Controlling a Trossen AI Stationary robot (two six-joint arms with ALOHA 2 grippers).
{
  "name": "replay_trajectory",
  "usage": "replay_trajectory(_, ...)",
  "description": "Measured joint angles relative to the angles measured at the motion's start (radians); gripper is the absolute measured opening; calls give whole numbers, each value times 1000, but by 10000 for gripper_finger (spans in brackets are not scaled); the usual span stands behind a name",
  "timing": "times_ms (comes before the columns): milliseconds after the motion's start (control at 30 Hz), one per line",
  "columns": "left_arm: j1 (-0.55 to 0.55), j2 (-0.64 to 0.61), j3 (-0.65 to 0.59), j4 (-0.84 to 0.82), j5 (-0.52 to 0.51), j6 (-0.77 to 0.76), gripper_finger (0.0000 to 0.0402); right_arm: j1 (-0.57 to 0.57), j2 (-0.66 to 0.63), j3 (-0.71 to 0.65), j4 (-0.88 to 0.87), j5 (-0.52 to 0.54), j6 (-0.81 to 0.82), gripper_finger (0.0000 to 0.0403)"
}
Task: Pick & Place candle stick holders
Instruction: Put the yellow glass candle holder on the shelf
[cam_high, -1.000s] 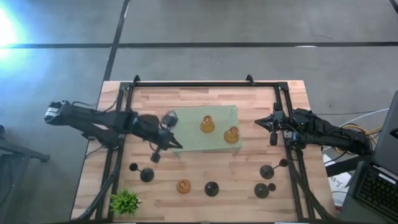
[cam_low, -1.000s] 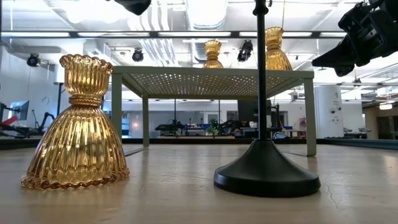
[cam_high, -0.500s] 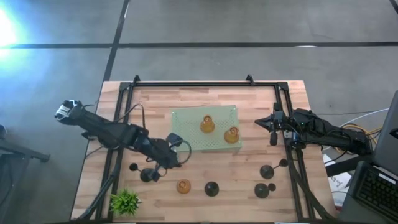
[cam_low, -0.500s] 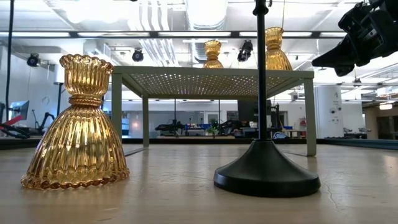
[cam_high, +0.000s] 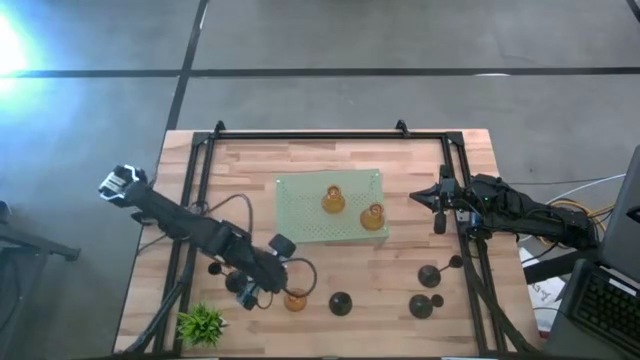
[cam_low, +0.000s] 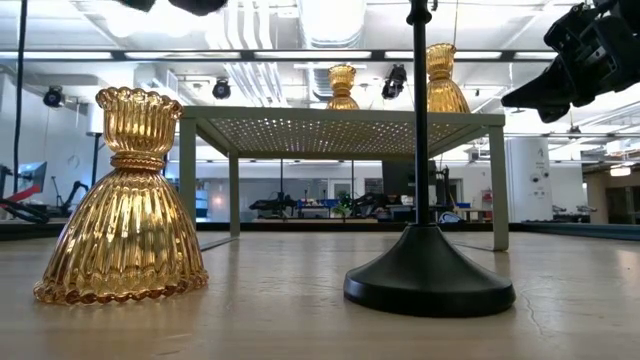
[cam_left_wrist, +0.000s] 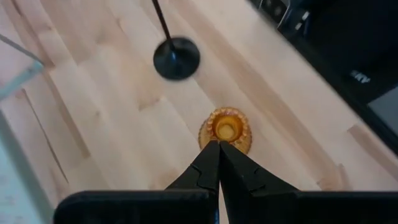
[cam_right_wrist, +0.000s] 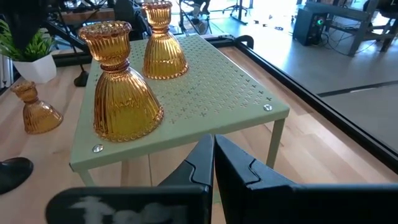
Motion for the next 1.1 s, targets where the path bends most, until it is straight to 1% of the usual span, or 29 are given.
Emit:
replay_trajectory(200,0,82,5,-8,0,31,9,0,0,0,0,0,0,8)
replay_trajectory(433,0,134,36,-4,0,35,12,0,0,0,0,0,0,8)
replay_trajectory(533,0,143,42,-5,1,38,30,0,0,0,0,0,0,8)
replay_trajectory(700,1,159,59,-6,0,14,81,0,0,0,0,0,0,8)
replay_trajectory(800,4,170,79,-2,0,5,105,0,0,0,0,0,0,8)
replay_trajectory(900,7,188,97,-5,5,10,115,0,0,0,0,0,0,8)
replay_trajectory(1100,20,217,100,-19,12,12,117,0,0,0,0,0,0,8)
